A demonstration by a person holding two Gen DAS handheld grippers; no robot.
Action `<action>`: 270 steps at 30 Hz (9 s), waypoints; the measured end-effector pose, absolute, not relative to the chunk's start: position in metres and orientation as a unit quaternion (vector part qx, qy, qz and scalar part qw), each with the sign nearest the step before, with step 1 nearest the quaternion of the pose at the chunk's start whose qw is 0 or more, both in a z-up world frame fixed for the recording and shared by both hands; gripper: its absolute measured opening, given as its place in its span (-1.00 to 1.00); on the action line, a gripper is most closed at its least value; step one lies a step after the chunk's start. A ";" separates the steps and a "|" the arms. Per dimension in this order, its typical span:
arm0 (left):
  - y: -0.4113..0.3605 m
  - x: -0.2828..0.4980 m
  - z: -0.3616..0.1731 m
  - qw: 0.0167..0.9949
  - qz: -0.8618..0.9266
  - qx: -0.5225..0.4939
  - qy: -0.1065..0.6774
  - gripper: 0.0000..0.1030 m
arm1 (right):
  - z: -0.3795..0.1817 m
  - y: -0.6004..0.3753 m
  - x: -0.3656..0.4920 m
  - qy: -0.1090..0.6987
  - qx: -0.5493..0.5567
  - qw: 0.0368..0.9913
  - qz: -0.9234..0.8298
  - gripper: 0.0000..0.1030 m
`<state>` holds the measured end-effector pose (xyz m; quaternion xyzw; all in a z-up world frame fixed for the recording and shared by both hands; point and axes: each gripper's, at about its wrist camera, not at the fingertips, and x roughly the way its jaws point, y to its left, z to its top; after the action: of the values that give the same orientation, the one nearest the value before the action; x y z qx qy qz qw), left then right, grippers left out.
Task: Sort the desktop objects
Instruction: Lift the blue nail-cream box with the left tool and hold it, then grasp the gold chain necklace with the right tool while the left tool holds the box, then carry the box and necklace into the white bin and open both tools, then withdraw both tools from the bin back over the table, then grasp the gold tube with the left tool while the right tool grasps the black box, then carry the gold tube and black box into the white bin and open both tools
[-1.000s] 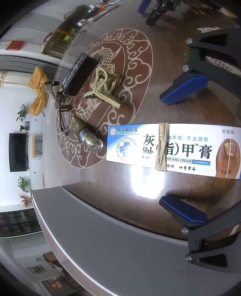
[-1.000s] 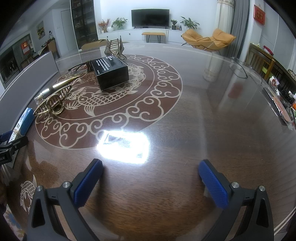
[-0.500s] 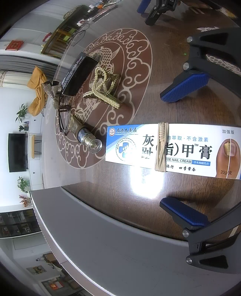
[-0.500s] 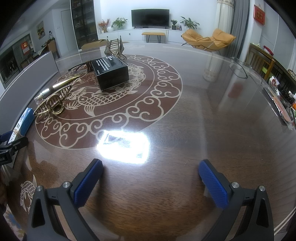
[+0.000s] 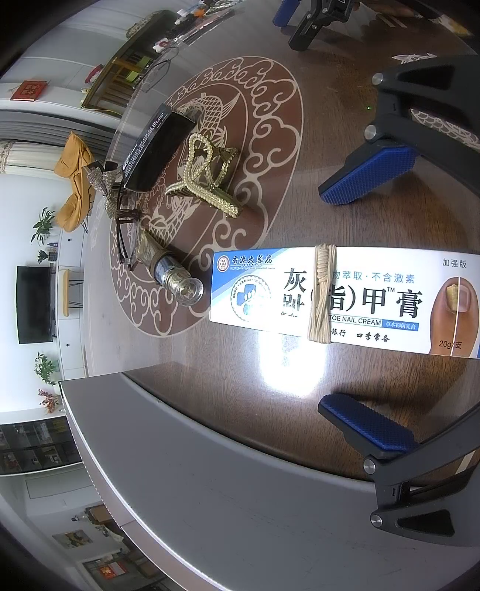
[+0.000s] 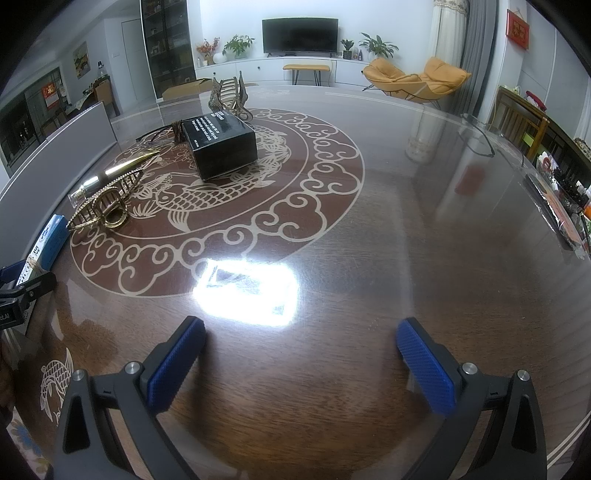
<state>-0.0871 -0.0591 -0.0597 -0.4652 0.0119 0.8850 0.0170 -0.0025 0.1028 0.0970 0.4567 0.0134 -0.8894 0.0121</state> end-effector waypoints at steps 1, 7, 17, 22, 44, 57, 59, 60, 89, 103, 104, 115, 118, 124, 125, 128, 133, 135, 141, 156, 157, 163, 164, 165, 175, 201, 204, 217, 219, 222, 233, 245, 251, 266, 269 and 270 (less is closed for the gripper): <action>-0.059 -0.087 -0.060 0.017 0.885 -0.465 0.012 1.00 | 0.097 0.102 -0.004 0.011 0.459 0.010 -0.888 1.00; -0.059 -0.087 -0.061 0.017 0.885 -0.465 0.012 1.00 | 0.123 0.054 -0.052 -0.088 0.471 0.107 -0.871 1.00; -0.059 -0.086 -0.060 0.017 0.885 -0.465 0.012 1.00 | 0.115 -0.041 -0.128 -0.049 0.521 0.128 -0.843 0.81; -0.059 -0.087 -0.062 0.017 0.885 -0.465 0.011 1.00 | 0.118 -0.033 -0.107 0.016 0.504 0.146 -0.851 0.19; -0.057 -0.065 -0.050 0.041 0.889 -0.456 0.005 -0.17 | 0.123 0.019 -0.038 0.004 0.446 0.113 -0.888 -0.63; -0.071 -0.022 -0.046 0.058 0.891 -0.449 -0.040 -0.16 | 0.131 0.051 -0.026 0.009 0.434 0.125 -0.892 0.74; -0.075 -0.023 -0.046 0.056 0.890 -0.450 -0.047 -0.17 | 0.128 0.044 -0.040 0.000 0.435 0.131 -0.891 0.74; -0.077 -0.023 -0.046 0.054 0.890 -0.450 -0.047 -0.17 | 0.126 0.039 -0.046 0.003 0.436 0.129 -0.890 0.74; -0.335 -0.002 0.048 -0.096 0.884 -0.416 -0.190 -0.17 | 0.254 -0.258 -0.018 0.024 0.372 0.418 -0.828 -0.15; -0.339 0.005 0.025 -0.145 0.874 -0.434 -0.164 0.57 | 0.211 -0.275 -0.010 0.028 0.381 0.408 -0.829 0.76; -0.331 0.011 0.031 -0.145 0.882 -0.418 -0.163 0.57 | 0.216 -0.259 -0.003 0.030 0.364 0.399 -0.841 0.82; -0.169 0.052 0.098 0.029 0.940 -0.323 -0.102 0.96 | 0.118 -0.006 0.008 0.081 0.404 0.135 -0.901 1.00; -0.118 0.046 0.091 0.083 0.933 -0.341 -0.085 1.00 | 0.098 0.053 0.002 0.084 0.432 0.080 -0.894 1.00; -0.041 -0.020 0.008 0.100 0.902 -0.419 -0.037 1.00 | 0.087 0.104 -0.008 0.032 0.455 0.060 -0.888 1.00; -0.032 -0.036 -0.006 0.095 0.898 -0.429 -0.026 1.00 | 0.087 0.103 -0.010 0.037 0.456 0.059 -0.887 1.00; -0.012 -0.065 -0.029 0.089 0.893 -0.441 -0.002 1.00 | 0.088 0.100 -0.010 0.037 0.457 0.060 -0.887 1.00; 0.010 -0.094 -0.047 0.090 0.884 -0.459 0.015 1.00 | 0.088 0.100 -0.011 0.037 0.456 0.060 -0.887 1.00; 0.019 -0.096 -0.057 0.082 0.882 -0.462 0.036 1.00 | 0.088 0.100 -0.010 0.037 0.456 0.060 -0.887 1.00; 0.021 -0.095 -0.059 0.087 0.881 -0.463 0.046 1.00 | 0.088 0.101 -0.010 0.037 0.456 0.060 -0.887 1.00; 0.020 -0.096 -0.059 0.086 0.882 -0.462 0.047 1.00 | 0.088 0.101 -0.010 0.037 0.456 0.060 -0.887 1.00; 0.021 -0.097 -0.060 0.086 0.882 -0.462 0.047 1.00 | 0.088 0.101 -0.010 0.037 0.456 0.060 -0.887 1.00; 0.018 -0.092 -0.059 0.085 0.883 -0.460 0.044 1.00 | 0.088 0.101 -0.010 0.037 0.456 0.060 -0.887 1.00; 0.017 -0.092 -0.059 0.086 0.883 -0.460 0.044 1.00 | 0.088 0.101 -0.009 0.037 0.456 0.060 -0.887 1.00; 0.017 -0.094 -0.060 0.086 0.883 -0.459 0.044 1.00 | 0.088 0.101 -0.009 0.037 0.456 0.060 -0.887 1.00; 0.017 -0.078 -0.061 0.097 0.881 -0.461 0.053 1.00 | 0.089 0.100 -0.009 0.036 0.456 0.060 -0.887 1.00; -0.025 -0.225 -0.057 0.090 0.874 -0.475 0.049 1.00 | 0.090 0.098 -0.007 0.036 0.456 0.060 -0.887 1.00; -0.023 -0.235 -0.057 0.088 0.874 -0.475 0.048 1.00 | 0.090 0.098 -0.007 0.036 0.456 0.060 -0.887 1.00; -0.018 -0.238 -0.047 0.094 0.879 -0.464 0.053 0.08 | 0.090 0.098 -0.006 0.036 0.456 0.060 -0.887 1.00; -0.017 -0.237 -0.044 0.092 0.880 -0.462 0.051 -0.37 | 0.090 0.098 -0.007 0.036 0.456 0.060 -0.887 1.00; -0.014 -0.228 -0.044 0.089 0.883 -0.457 0.061 -0.45 | 0.090 0.098 -0.008 0.037 0.456 0.062 -0.887 1.00; -0.029 -0.163 -0.046 0.080 0.886 -0.455 0.042 -0.46 | 0.123 0.043 -0.175 0.048 0.499 0.119 -0.857 1.00; -0.038 -0.101 -0.048 0.095 0.902 -0.420 0.013 -0.47 | 0.108 0.030 -0.154 0.059 0.535 0.159 -0.827 0.14; -0.041 -0.069 -0.028 0.103 0.915 -0.390 -0.007 -0.48 | 0.129 0.037 -0.067 0.030 0.512 0.196 -0.836 0.14; -0.054 -0.033 0.002 0.096 0.932 -0.349 -0.028 -0.49 | 0.140 0.032 0.001 0.010 0.492 0.223 -0.842 0.14; -0.060 -0.030 0.016 0.096 0.937 -0.333 -0.038 -0.50 | 0.147 0.032 0.004 0.011 0.483 0.224 -0.846 0.14; -0.061 -0.029 0.019 0.096 0.938 -0.330 -0.040 -0.50 | 0.151 0.032 0.005 0.011 0.480 0.225 -0.848 0.14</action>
<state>-0.0288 -0.0608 0.0194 -0.3302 -0.0401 0.9382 0.0957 0.0048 0.0323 0.1505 0.4799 0.0107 -0.8479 0.2249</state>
